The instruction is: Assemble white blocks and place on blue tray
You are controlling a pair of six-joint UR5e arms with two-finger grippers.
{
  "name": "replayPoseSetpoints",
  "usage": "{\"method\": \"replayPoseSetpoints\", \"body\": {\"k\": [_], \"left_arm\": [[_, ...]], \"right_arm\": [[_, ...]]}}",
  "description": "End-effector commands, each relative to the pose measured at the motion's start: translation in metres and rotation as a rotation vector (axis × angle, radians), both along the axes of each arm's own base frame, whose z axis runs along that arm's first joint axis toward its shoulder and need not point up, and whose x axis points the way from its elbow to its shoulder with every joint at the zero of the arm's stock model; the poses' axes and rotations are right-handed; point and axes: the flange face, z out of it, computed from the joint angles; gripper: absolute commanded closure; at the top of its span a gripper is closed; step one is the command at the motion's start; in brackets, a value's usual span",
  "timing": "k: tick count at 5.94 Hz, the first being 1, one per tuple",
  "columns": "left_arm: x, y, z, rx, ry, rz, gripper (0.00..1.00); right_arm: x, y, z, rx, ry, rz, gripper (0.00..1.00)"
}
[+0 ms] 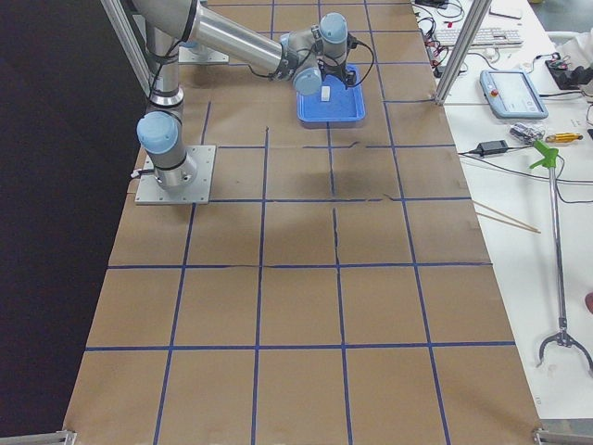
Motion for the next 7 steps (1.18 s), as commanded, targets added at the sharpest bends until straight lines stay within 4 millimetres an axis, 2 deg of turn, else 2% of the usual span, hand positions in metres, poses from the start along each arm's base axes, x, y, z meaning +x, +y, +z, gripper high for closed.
{"method": "replayPoseSetpoints", "body": {"k": [1, 2, 3, 5, 6, 7], "left_arm": [[0.001, 0.0, 0.0, 0.0, 0.0, 0.001, 0.01], [0.001, 0.0, 0.0, 0.0, 0.0, 0.001, 0.01], [0.001, 0.0, 0.0, 0.0, 0.0, 0.001, 0.01], [0.001, 0.0, 0.0, 0.0, 0.0, 0.001, 0.01], [0.001, 0.0, 0.001, -0.002, 0.0, 0.001, 0.01], [0.001, 0.0, 0.001, -0.002, 0.0, 0.001, 0.01]], "right_arm": [[-0.029, 0.005, 0.039, 0.081, 0.127, -0.244, 0.0], [-0.035, 0.004, 0.072, 0.177, 0.135, -0.398, 0.0], [-0.054, 0.0, 0.099, 0.243, 0.205, -0.537, 0.0], [-0.097, -0.008, 0.134, 0.316, 0.237, -0.722, 0.0], [-0.096, 0.003, 0.164, 0.315, 0.232, -0.752, 0.0], [-0.101, 0.012, 0.168, 0.393, 0.262, -0.842, 0.0]]}}
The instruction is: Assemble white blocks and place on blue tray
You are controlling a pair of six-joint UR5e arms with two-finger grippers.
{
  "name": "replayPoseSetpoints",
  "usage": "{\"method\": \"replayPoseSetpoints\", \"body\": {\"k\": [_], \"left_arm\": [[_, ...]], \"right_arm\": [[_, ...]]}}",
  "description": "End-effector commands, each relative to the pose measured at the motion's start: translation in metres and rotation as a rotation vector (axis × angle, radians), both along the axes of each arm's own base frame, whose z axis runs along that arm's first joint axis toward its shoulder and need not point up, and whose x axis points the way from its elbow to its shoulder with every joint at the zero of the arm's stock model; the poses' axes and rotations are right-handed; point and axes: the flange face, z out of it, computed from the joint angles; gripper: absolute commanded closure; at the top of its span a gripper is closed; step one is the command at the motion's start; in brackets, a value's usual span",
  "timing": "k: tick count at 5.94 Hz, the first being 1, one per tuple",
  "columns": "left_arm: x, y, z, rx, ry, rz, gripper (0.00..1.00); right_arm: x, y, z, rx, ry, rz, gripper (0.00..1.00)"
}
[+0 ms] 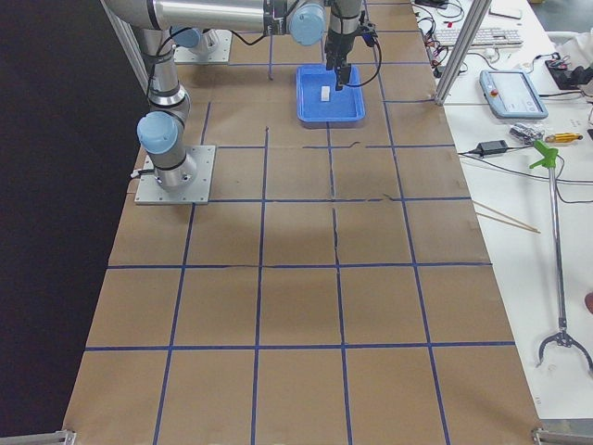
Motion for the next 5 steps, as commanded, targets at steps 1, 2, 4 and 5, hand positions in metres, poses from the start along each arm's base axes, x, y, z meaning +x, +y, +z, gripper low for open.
{"method": "replayPoseSetpoints", "body": {"k": [1, 2, 4, 5], "left_arm": [[0.0, 0.0, 0.0003, -0.001, 0.0, 0.0, 0.01], [0.0, 0.0, 0.0003, -0.001, 0.0, 0.0, 0.01], [0.0, 0.0, 0.0003, -0.001, 0.0, 0.0, 0.01], [0.0, 0.0, 0.0003, -0.001, 0.0, 0.0, 0.01]], "right_arm": [[-0.0047, 0.0127, 0.0145, 0.052, 0.042, -0.144, 0.0], [-0.0032, 0.0156, 0.0149, 0.056, 0.046, -0.158, 0.0], [-0.0021, 0.0156, 0.0126, 0.061, 0.045, -0.175, 0.0], [-0.0021, 0.0159, 0.0112, 0.064, 0.045, -0.175, 0.0]]}}
